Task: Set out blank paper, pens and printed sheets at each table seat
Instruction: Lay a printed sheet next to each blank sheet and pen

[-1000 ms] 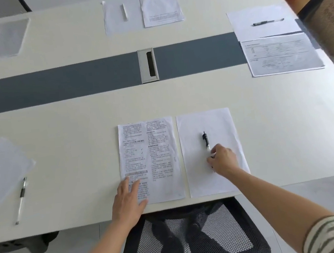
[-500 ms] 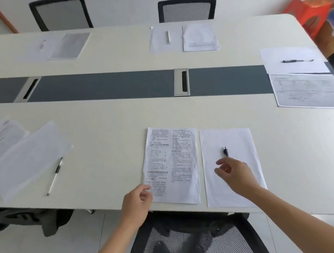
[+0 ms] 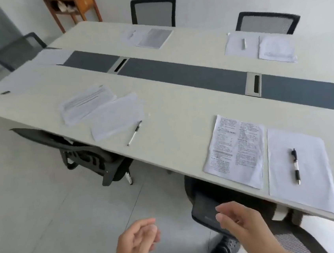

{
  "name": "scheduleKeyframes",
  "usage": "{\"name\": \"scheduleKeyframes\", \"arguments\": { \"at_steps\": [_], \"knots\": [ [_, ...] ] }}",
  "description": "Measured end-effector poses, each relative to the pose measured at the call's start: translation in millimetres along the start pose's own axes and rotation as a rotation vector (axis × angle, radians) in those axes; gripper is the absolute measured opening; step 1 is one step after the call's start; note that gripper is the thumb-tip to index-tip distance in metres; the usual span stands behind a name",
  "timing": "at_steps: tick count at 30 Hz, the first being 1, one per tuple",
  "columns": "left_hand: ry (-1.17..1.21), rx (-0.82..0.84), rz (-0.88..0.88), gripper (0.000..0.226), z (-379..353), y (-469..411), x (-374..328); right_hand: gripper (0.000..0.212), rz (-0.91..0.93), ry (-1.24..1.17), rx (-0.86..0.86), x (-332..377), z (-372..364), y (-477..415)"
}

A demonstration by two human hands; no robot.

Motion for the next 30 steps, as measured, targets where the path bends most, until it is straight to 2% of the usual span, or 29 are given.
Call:
{"name": "scheduleKeyframes", "arguments": {
  "at_steps": [3,12,18,24,30],
  "knots": [
    [0.035,-0.009,0.035,0.032,50,30,35,0.008,0.01,-0.005,0.076,10,-62,12],
    [0.162,-0.264,0.164,0.032,172,59,112,0.009,0.081,0.047,0.285,59,-194,-12],
    [0.207,-0.344,0.194,0.028,234,12,121,0.03,0.093,0.039,0.338,89,-268,-67],
    [0.178,-0.38,0.179,0.038,317,-55,96,0.01,0.121,-0.006,0.384,134,-347,-149],
    [0.143,-0.429,0.156,0.035,394,-118,76,0.018,0.159,-0.023,0.458,204,-421,-219]
  ]
}}
Point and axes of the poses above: each hand's wrist, its own y-axis away from the middle knuckle, its own z-axis out of the back of the hand, x = y × z, the point moved 8 cm from there along -y, towards the middle knuckle, and after that the axes turned 15 degrees about -y, right-handed, at the moved point
